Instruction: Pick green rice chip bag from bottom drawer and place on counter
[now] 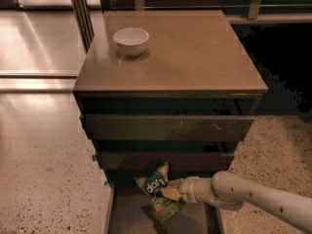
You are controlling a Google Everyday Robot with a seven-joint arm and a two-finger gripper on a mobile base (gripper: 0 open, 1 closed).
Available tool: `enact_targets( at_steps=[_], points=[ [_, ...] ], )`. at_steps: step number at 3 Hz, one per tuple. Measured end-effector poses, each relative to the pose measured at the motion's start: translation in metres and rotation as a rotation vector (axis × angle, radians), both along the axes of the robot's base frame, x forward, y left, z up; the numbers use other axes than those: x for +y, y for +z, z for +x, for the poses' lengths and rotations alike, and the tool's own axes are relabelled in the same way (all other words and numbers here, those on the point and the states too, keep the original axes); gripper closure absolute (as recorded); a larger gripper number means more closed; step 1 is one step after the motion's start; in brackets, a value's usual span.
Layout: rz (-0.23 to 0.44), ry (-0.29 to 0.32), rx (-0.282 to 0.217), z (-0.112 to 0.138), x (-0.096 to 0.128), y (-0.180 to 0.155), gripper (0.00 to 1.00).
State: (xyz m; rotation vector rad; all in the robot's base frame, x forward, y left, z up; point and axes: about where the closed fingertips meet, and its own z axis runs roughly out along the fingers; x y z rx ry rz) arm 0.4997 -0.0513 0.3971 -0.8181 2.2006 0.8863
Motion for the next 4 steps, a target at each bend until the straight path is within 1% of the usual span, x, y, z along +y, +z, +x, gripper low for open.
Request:
enact_targets(
  at_steps=[1,2,3,4],
  points=[
    [-0.004,0.008,-0.009,-0.002,0.0,0.011,1.0],
    [-0.026,0.05,-0.071,-0.015,0.0,0.081,1.0],
    [-0.062,0.075,-0.184,-0.023,-0.008,0.167,1.0],
    [-0.085,0.09,-0.289,-0.025,-0.017,0.237,1.0]
  ],
)
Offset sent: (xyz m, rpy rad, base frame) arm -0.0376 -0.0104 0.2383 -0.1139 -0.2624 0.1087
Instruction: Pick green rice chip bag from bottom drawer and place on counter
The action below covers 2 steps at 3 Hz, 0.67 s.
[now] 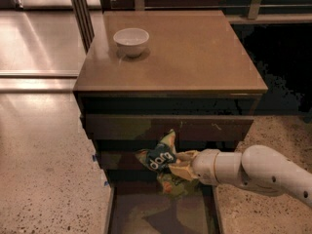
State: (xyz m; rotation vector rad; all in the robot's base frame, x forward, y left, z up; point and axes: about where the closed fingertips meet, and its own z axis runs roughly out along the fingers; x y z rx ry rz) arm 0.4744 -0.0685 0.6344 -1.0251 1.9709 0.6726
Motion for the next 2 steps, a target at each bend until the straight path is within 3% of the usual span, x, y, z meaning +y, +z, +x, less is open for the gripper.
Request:
enact_targets(
  at_steps=[1,2],
  points=[
    [0.027,0.004,-0.086,-0.0012,-0.0168,0.0566,1.0],
    [0.027,0.005,-0.086,-0.0012,-0.0168,0.0566,1.0]
  ],
)
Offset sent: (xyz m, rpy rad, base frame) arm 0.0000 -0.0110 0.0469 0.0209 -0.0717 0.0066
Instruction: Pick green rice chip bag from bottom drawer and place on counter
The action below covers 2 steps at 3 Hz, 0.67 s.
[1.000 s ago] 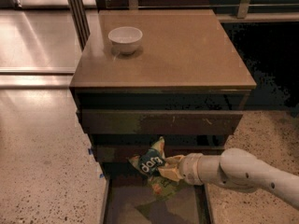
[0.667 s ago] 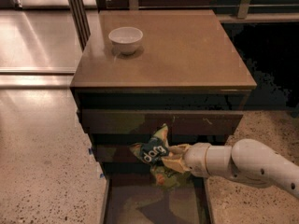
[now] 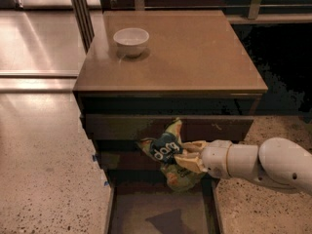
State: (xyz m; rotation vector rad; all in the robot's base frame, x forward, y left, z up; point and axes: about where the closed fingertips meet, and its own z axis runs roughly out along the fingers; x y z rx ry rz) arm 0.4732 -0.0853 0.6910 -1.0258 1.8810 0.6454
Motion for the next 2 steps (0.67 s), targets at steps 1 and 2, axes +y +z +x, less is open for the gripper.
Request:
enact_targets(
  at_steps=[1,2],
  points=[
    [-0.038,0.033,-0.008,-0.002,-0.001,0.017,1.0],
    [-0.084,0.047,-0.057,-0.005,-0.01,0.069,1.0]
  ],
)
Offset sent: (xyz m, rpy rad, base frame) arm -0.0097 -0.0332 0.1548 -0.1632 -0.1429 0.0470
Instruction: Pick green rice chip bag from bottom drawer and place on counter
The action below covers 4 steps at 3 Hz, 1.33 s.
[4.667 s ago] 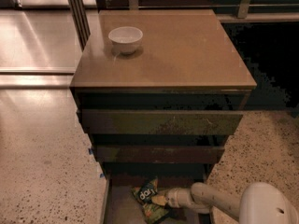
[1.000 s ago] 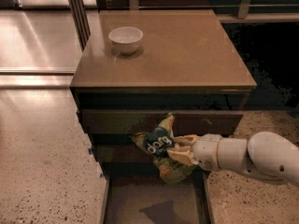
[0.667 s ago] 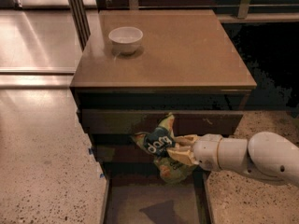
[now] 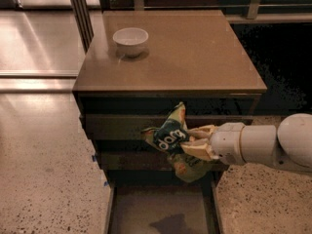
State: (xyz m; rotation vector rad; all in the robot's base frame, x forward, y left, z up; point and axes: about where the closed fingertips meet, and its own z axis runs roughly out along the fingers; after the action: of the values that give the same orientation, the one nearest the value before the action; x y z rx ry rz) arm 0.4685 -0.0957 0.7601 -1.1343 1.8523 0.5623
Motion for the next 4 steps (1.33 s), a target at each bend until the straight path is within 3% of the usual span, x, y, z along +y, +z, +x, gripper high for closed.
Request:
enact_targets(
  at_steps=[2,3,4],
  points=[
    [-0.046,0.003,-0.118,0.011,-0.025,0.091,1.0],
    [0.007,-0.026,-0.189,0.036,-0.043,0.118,1.0],
    [0.074,-0.108,-0.272,0.073,-0.065,0.155,1.0]
  ],
)
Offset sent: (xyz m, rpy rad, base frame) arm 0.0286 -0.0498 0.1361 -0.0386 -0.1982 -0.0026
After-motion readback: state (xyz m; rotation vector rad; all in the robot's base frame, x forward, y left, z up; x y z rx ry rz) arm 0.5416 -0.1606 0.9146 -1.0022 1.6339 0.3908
